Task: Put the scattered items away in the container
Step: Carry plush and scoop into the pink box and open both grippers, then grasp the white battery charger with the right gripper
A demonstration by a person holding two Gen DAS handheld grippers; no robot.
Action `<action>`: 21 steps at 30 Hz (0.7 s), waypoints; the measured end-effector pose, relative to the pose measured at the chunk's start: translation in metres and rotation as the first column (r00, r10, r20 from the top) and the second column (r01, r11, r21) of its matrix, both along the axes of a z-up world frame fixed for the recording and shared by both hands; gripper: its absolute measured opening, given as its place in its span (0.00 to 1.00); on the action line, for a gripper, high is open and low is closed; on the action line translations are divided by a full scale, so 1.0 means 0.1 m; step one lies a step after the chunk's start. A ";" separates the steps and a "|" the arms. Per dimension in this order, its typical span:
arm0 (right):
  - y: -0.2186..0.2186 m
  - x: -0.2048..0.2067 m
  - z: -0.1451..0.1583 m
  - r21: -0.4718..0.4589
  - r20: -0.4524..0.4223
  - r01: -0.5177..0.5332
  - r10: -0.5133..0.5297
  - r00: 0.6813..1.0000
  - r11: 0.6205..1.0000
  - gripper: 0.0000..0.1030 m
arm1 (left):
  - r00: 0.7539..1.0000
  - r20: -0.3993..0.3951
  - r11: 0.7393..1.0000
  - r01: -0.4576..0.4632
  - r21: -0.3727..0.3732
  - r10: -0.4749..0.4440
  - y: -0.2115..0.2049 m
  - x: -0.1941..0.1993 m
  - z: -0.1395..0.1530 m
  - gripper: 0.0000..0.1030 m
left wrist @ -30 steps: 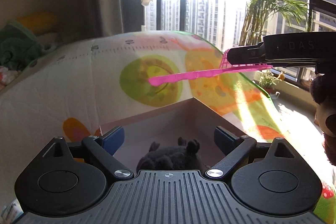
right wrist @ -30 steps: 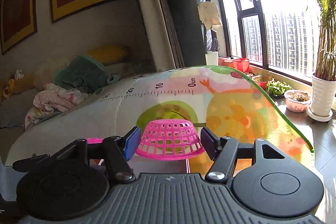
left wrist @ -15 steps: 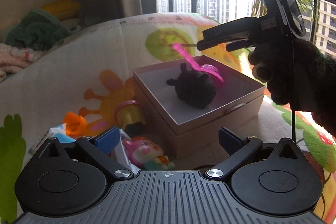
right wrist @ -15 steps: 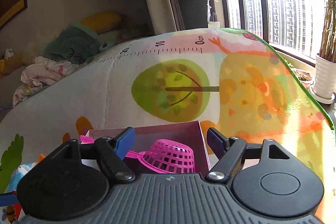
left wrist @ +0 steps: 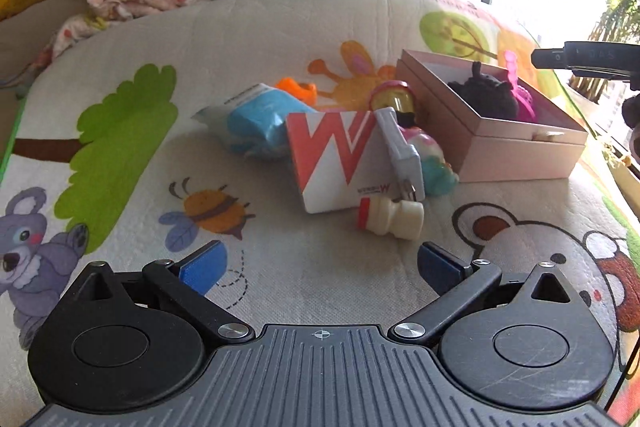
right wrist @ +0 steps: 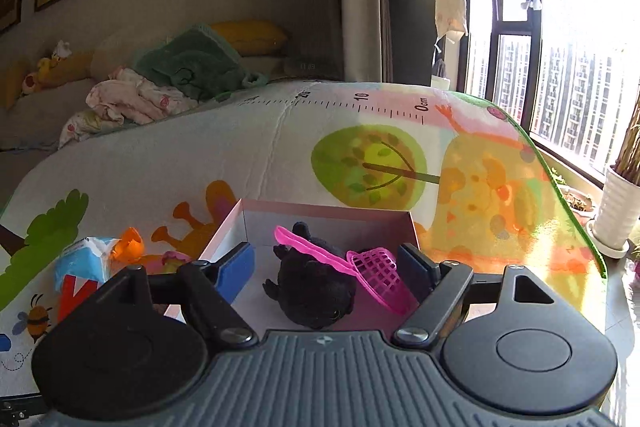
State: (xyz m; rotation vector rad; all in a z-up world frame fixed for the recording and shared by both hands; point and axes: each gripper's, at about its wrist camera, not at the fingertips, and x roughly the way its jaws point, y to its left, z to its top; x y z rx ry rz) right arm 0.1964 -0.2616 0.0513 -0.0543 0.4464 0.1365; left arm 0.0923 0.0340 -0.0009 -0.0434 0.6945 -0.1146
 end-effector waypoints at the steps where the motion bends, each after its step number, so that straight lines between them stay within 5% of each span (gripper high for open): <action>1: 0.07 -0.03 -0.02 -0.024 0.008 -0.007 0.007 1.000 1.000 0.76 | 1.000 -0.002 1.000 -0.006 -0.007 0.006 0.02 -0.02 0.01 1.00; 5: 0.33 0.07 -0.03 -0.100 0.030 -0.045 0.048 0.998 0.994 0.43 | 1.000 0.020 1.000 -0.002 -0.026 0.003 0.01 -0.11 0.06 1.00; 7: 0.44 0.15 -0.02 -0.135 0.069 -0.036 0.046 0.997 0.990 0.41 | 0.999 0.031 0.999 0.009 -0.036 -0.008 -0.01 -0.15 0.09 1.00; 11: 0.57 0.39 -0.01 -0.167 0.042 -0.036 0.044 0.998 0.985 0.16 | 0.999 0.037 0.999 0.013 -0.038 -0.012 -0.03 -0.20 0.11 1.00; 18: 0.22 0.16 -0.26 -0.010 -0.209 -0.058 0.054 0.976 0.998 0.15 | 1.000 0.003 0.998 -0.020 -0.060 0.020 0.07 -0.17 0.03 1.00; 21: 0.05 -0.08 -0.28 0.050 -0.207 -0.045 0.055 0.977 0.998 0.17 | 1.000 -0.003 0.998 -0.010 -0.067 0.009 0.04 -0.15 0.02 1.00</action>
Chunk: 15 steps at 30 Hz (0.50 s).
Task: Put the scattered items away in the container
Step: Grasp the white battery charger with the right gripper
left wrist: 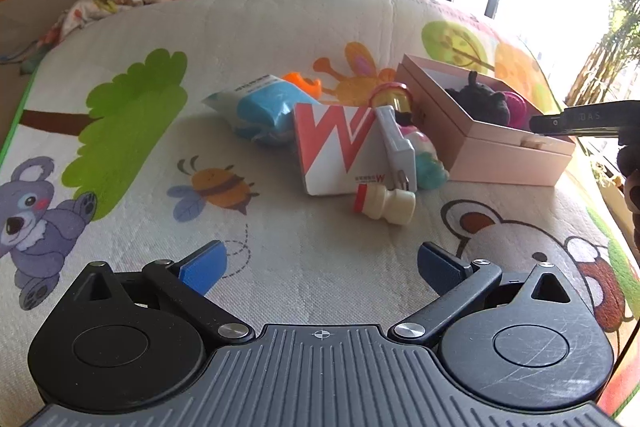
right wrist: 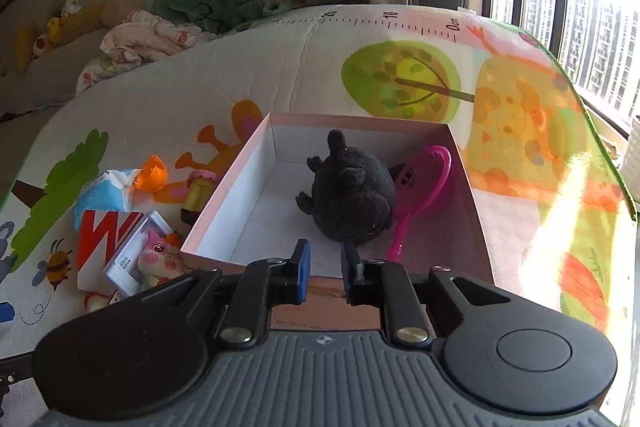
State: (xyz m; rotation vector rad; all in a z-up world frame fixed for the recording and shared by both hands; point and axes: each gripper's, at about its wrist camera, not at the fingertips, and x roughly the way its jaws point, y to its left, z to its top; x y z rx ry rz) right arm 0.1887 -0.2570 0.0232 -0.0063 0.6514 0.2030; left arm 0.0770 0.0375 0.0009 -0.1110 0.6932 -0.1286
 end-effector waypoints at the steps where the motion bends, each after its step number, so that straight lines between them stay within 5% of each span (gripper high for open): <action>1: -0.03 -0.07 0.02 0.001 0.012 -0.002 0.002 1.000 1.000 0.18 | 1.000 0.002 1.000 0.009 -0.004 -0.009 -0.02 0.00 0.00 1.00; 7: -0.09 -0.36 0.11 -0.013 0.068 -0.003 0.004 0.998 1.000 0.25 | 1.000 0.002 1.000 0.023 0.004 -0.023 -0.10 -0.03 0.00 1.00; 10: 0.08 -0.45 0.09 -0.039 0.072 -0.066 0.069 0.995 0.997 0.34 | 1.000 0.005 1.000 0.000 0.016 0.000 -0.10 -0.04 0.02 1.00; 15: 0.58 -0.58 -0.06 -0.066 0.059 -0.218 0.222 0.973 0.974 0.34 | 0.999 0.013 0.998 -0.046 0.040 0.045 -0.01 -0.07 0.06 1.00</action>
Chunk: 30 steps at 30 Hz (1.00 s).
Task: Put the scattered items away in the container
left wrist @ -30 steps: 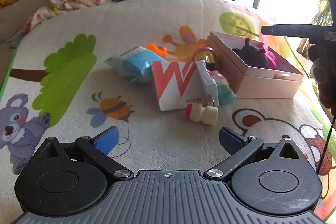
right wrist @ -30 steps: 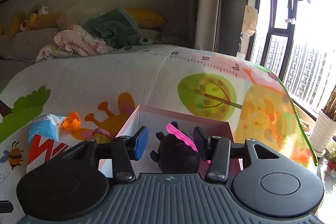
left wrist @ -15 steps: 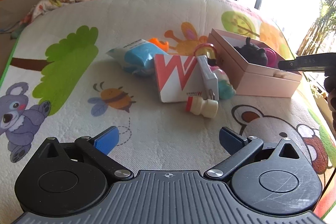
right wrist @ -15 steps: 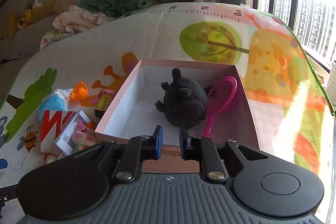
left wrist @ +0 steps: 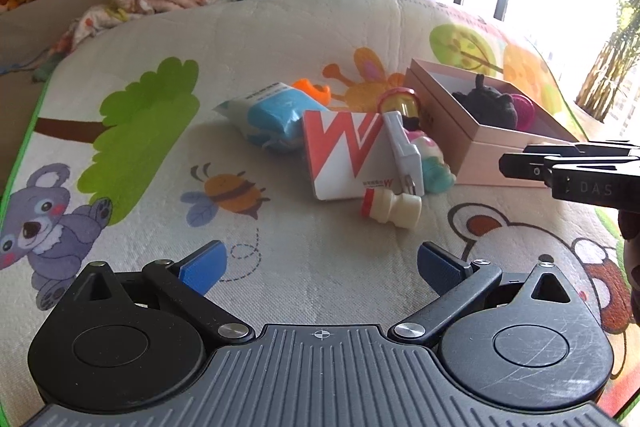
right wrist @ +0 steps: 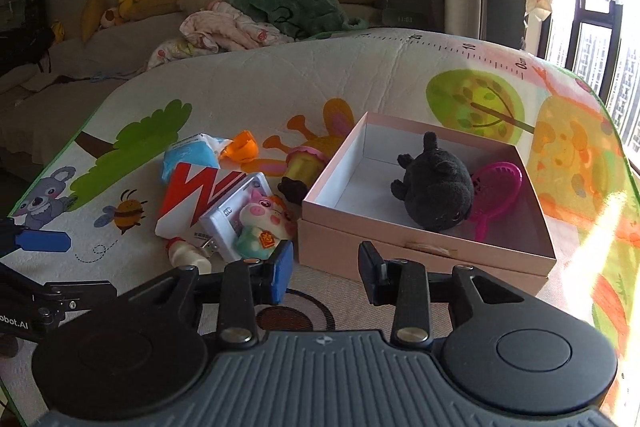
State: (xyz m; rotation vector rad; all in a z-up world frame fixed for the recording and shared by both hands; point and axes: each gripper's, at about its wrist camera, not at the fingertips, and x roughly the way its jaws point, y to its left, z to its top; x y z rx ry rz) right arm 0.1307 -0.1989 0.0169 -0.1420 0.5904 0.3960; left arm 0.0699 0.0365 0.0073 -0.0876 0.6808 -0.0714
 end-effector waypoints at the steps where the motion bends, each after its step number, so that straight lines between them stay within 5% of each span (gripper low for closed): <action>1: 0.09 -0.01 -0.03 -0.005 -0.002 -0.021 0.021 1.000 1.000 0.34 | 1.000 0.001 1.000 -0.009 0.001 0.009 0.03 -0.01 0.01 1.00; 15: 1.03 0.26 -0.23 -0.139 0.047 -0.116 0.124 0.991 0.983 0.34 | 0.999 -0.004 0.999 -0.042 -0.016 0.042 0.17 -0.19 0.00 1.00; 17: 1.02 0.26 -0.27 -0.150 0.038 -0.109 0.116 0.993 0.983 0.21 | 0.999 -0.006 0.999 -0.047 -0.012 0.047 0.18 -0.21 0.00 1.00; 23: 0.71 -0.20 -0.11 -0.195 0.081 -0.154 0.173 0.982 0.969 0.16 | 0.998 -0.023 0.998 -0.058 -0.014 0.058 0.18 -0.22 -0.03 1.00; 30: 0.28 -0.94 -0.17 -0.426 0.096 -0.236 0.303 0.948 0.874 0.16 | 1.000 -0.021 1.000 0.014 -0.004 -0.014 -0.10 -0.22 -0.03 1.00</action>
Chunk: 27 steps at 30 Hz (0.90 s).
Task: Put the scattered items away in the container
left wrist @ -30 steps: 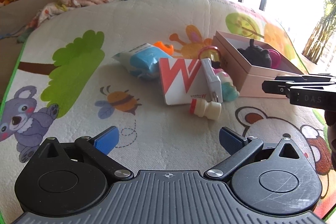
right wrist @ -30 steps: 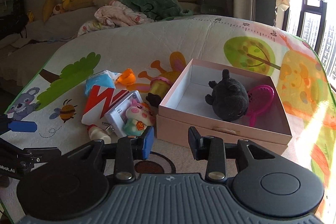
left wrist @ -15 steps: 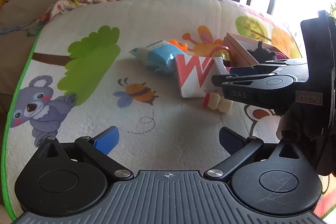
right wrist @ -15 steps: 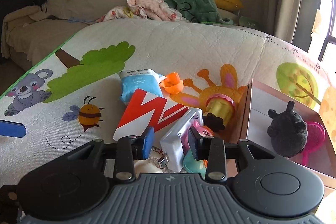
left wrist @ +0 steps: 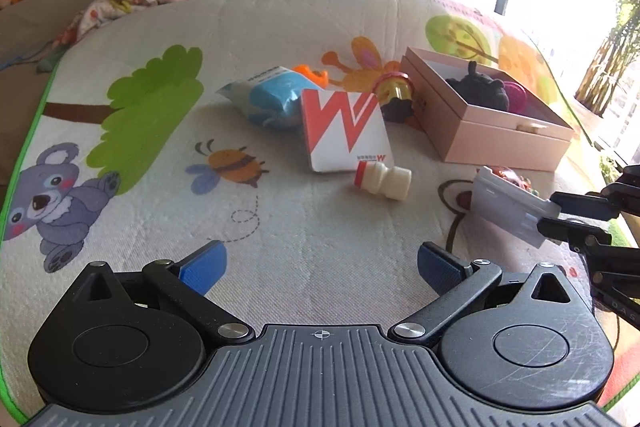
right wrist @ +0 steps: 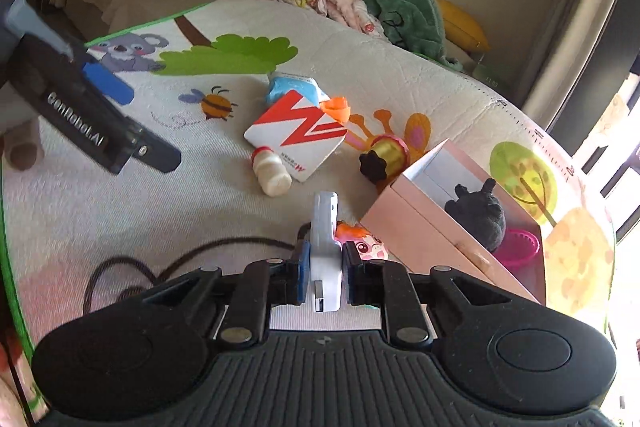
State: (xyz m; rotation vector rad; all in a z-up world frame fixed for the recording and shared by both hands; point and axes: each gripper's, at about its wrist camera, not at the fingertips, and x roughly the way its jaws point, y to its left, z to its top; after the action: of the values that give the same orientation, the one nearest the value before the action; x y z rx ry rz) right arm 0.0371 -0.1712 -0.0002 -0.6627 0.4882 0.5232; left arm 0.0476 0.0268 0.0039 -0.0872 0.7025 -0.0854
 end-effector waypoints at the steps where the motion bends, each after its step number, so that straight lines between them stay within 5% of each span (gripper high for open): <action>1: -0.05 -0.07 -0.02 -0.026 0.008 -0.005 0.005 1.000 1.000 0.16 | 1.000 -0.002 1.000 0.012 0.000 -0.012 -0.05 0.00 0.00 1.00; 4: -0.23 -0.25 -0.06 -0.069 0.022 0.006 -0.004 1.000 0.998 0.17 | 0.999 -0.002 0.999 0.053 0.012 -0.053 -0.18 -0.02 -0.01 1.00; 9: -0.54 -0.31 -0.12 -0.051 0.015 0.107 -0.106 0.994 0.993 0.35 | 0.995 0.002 0.994 0.098 0.040 -0.099 -0.34 -0.05 0.02 1.00; 13: -0.87 -0.21 0.04 0.161 -0.122 0.182 -0.163 0.979 0.970 0.57 | 0.994 0.002 0.992 0.112 0.052 -0.112 -0.41 -0.04 0.03 1.00; 19: -1.15 0.10 0.22 0.426 -0.217 0.298 -0.223 0.950 0.854 0.80 | 0.983 -0.002 0.981 0.181 0.067 -0.181 -0.58 -0.07 0.03 1.00; 24: -0.90 0.58 0.05 0.480 -0.311 0.340 -0.206 0.928 0.809 0.87 | 0.969 0.001 0.964 0.248 0.098 -0.249 -0.71 -0.15 0.04 1.00; 27: -0.71 0.79 -0.10 0.452 -0.333 0.359 -0.219 0.917 0.816 0.87 | 0.960 0.003 0.955 0.278 0.107 -0.280 -0.74 -0.20 0.05 1.00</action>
State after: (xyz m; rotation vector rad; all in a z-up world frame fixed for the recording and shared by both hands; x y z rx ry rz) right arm 0.1166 -0.2422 -0.0098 0.0000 0.6623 0.4220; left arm 0.0272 -0.0475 0.0085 0.1150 0.6966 -0.3200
